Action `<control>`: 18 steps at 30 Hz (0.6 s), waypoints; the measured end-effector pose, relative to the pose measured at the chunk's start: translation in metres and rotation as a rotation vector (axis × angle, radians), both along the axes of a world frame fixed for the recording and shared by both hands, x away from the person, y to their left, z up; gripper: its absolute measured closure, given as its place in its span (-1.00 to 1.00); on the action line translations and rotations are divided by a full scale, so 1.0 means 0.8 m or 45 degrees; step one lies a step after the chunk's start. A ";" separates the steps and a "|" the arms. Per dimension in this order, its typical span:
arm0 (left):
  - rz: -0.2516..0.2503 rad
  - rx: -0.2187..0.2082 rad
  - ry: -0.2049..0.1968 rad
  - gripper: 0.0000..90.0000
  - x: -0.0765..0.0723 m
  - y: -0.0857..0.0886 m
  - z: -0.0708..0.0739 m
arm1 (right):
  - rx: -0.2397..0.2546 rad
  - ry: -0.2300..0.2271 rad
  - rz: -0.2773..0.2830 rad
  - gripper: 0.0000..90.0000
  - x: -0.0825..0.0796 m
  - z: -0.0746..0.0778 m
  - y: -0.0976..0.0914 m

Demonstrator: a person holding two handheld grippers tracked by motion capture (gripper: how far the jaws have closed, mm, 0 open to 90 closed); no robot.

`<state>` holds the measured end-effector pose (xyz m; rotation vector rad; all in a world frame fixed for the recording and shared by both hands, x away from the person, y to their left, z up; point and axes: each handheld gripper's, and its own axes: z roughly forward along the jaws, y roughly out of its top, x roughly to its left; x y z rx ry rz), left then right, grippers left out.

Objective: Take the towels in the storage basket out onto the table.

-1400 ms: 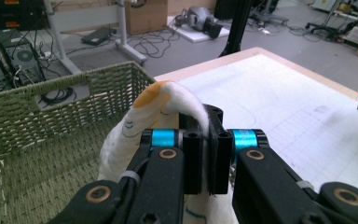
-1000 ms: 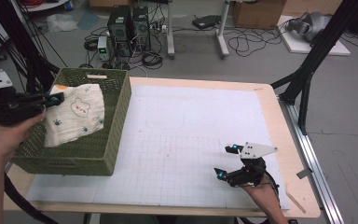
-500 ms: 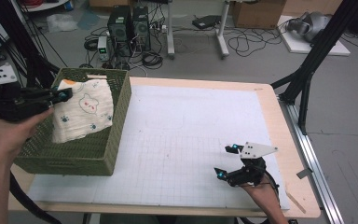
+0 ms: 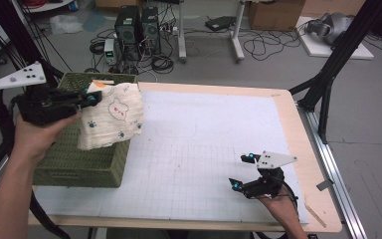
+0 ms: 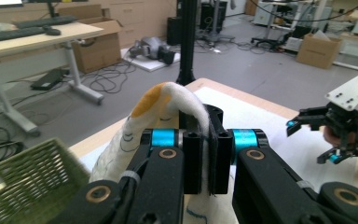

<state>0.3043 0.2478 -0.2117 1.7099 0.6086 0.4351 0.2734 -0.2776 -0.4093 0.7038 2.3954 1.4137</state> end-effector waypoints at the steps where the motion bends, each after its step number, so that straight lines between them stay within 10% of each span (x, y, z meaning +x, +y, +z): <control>1: -0.011 0.001 -0.006 0.92 0.001 -0.005 0.001 | 0.003 0.000 -0.002 -0.76 0.000 0.000 0.000; 18: -0.129 -0.004 0.002 0.92 0.011 -0.080 -0.005 | 0.004 -0.003 -0.005 -0.76 0.000 0.001 -0.002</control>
